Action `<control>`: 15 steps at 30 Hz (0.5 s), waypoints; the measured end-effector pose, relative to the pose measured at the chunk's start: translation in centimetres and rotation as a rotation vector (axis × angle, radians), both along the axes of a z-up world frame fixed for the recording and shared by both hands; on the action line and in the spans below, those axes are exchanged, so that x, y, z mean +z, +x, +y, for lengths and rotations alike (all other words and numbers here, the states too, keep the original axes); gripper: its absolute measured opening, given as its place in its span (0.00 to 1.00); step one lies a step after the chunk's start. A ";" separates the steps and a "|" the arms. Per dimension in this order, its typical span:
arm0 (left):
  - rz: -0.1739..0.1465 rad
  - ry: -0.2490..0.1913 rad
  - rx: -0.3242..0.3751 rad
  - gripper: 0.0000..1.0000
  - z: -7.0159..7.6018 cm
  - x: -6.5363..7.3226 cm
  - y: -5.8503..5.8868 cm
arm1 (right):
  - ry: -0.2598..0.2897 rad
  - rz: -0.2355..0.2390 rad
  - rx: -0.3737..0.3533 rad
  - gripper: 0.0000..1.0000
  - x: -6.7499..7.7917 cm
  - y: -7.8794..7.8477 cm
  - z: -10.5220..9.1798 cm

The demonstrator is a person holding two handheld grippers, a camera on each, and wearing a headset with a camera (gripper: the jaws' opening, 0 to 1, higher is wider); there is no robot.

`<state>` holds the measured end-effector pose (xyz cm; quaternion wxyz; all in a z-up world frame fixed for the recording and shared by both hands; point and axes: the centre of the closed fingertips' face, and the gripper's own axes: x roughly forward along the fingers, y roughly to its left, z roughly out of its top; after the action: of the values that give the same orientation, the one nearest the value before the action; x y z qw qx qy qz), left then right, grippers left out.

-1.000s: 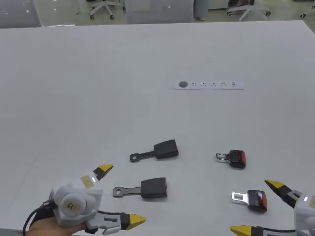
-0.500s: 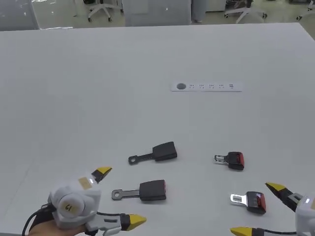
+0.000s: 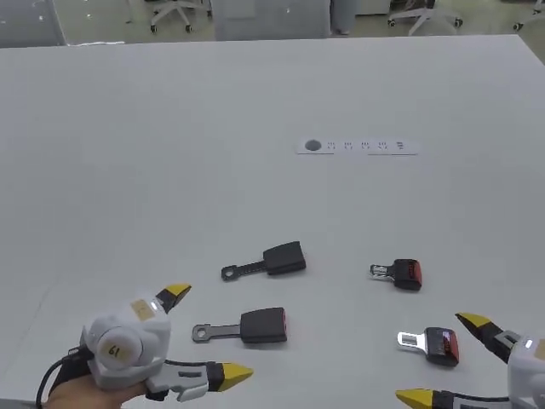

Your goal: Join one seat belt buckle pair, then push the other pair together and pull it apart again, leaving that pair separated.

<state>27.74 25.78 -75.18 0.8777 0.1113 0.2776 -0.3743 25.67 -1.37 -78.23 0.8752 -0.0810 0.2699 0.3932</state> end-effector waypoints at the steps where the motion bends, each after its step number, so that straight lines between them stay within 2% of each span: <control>1: -0.001 -0.006 0.006 1.00 0.0 0.1 0.1 | 0.002 -0.002 -0.001 0.98 0.1 0.0 0.0; 3: -0.005 -0.047 0.020 1.00 -0.3 0.8 0.1 | 0.007 -0.002 -0.005 0.98 0.2 0.1 0.0; 5: -0.037 -0.065 0.043 1.00 -0.3 1.6 0.6 | 0.009 -0.005 -0.013 0.98 0.4 0.2 0.0; 6: -0.041 -0.072 0.054 1.00 -0.2 1.8 0.7 | 0.015 -0.005 -0.018 0.98 0.6 0.2 0.0; 8: -0.034 -0.119 0.091 1.00 -0.1 2.0 1.0 | 0.051 -0.019 -0.032 0.98 1.4 0.2 0.4; 11: -0.038 -0.155 0.113 1.00 0.0 2.4 1.2 | 0.053 -0.014 -0.038 0.98 1.3 0.1 0.4; 13: -0.042 -0.148 0.122 1.00 0.2 2.3 1.3 | 0.074 -0.006 -0.059 0.98 1.4 0.2 0.3; 15: -0.041 -0.160 0.133 1.00 0.2 2.5 1.4 | 0.115 -0.006 -0.086 0.98 2.1 0.3 0.4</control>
<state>29.18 25.97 -72.73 0.9122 0.0297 0.2354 -0.3339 25.99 -1.00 -76.17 0.8953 -0.0200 0.2474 0.3699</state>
